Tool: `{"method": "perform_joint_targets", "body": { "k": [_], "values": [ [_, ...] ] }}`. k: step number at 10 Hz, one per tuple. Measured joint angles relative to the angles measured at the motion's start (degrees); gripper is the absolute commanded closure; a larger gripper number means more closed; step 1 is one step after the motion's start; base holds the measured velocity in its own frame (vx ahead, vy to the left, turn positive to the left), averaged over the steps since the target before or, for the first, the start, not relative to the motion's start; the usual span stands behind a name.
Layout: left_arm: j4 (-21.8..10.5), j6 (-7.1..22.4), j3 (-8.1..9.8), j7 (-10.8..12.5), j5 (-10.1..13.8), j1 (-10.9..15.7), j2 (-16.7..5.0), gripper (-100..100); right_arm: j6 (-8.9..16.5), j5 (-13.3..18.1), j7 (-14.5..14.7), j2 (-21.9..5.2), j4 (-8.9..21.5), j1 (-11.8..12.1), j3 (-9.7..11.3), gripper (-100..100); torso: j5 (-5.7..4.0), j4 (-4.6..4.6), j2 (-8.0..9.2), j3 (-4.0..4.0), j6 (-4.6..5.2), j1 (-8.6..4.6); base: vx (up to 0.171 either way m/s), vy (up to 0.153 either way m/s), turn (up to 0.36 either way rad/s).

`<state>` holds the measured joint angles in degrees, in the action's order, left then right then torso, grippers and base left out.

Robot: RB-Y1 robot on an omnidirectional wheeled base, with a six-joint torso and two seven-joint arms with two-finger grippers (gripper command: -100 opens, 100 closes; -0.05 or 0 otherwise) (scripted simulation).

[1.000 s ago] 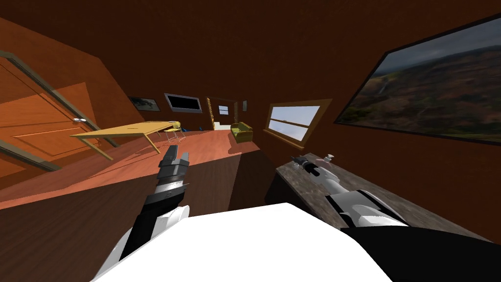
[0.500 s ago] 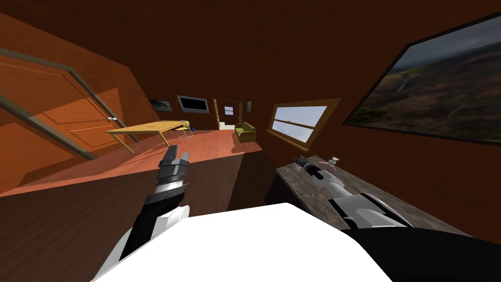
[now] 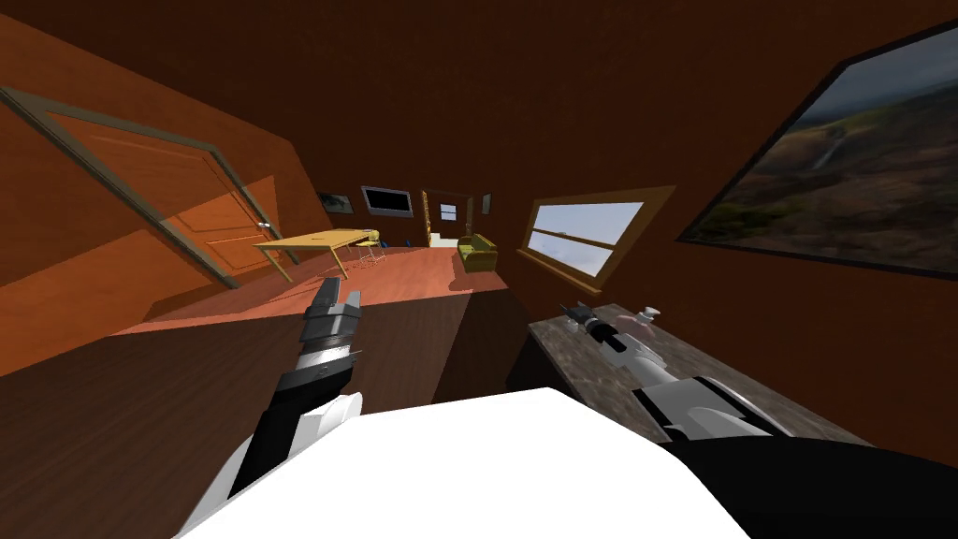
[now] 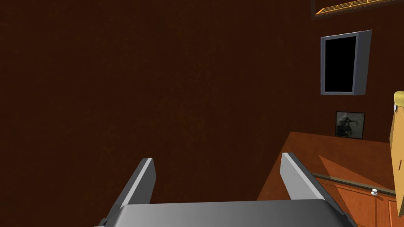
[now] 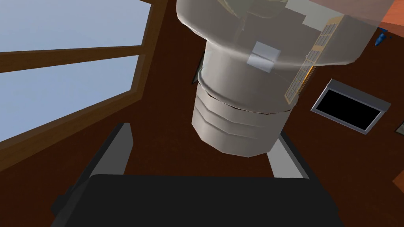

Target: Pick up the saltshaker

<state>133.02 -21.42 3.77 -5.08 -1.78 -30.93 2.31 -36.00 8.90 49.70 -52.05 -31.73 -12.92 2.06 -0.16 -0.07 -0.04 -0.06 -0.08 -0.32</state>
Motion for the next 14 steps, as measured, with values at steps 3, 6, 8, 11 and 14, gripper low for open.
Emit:
{"method": "perform_joint_targets", "body": {
  "k": [3, 6, 8, 11, 14],
  "values": [
    [0.0, 0.0, 0.01, 0.0, 0.0, 0.0, -0.01, 0, -3.21, -4.66, 4.93, 0.32, -0.58, 3.32, 0.48, -100, -0.07, 0.03, 0.13, 0.08, 0.03, -0.28, -0.095, -0.136, 0.247],
    [0.0, 0.0, 0.0, 0.0, 0.0, 0.0, 0.0, 0, -6.78, -8.13, 8.99, 0.7, 0.55, 5.43, 1.41, -100, -0.2, -0.1, 0.13, 0.01, 0.14, -0.17, -0.1, -0.09, 0.214],
    [0.0, 0.0, 0.0, 0.0, 0.0, -0.01, 0.0, 0, -6.43, -9.83, 10.8, 0.91, -2.59, 8.34, 1.37, -100, -0.39, -0.24, 0.1, -0.06, 0.39, -0.33, -0.042, -0.043, 0.017],
    [0.0, 0.0, 0.0, 0.0, 0.0, 0.0, 0.0, 0, -8.84, -11.31, 12.91, 1.46, -1.29, 9.98, 2.2, -100, -0.89, -0.5, 0.23, -0.14, 0.49, -0.78, -0.111, -0.091, 0.242],
    [0.0, 0.0, 0.0, 0.0, 0.0, 0.0, 0.0, 0, -10.51, -12.37, 15.27, 2.14, -2.49, 13.35, 3.57, -100, -1.37, -0.75, 0.34, -0.21, 0.82, -1.18, -0.122, -0.059, 0.095]
  ]
}}
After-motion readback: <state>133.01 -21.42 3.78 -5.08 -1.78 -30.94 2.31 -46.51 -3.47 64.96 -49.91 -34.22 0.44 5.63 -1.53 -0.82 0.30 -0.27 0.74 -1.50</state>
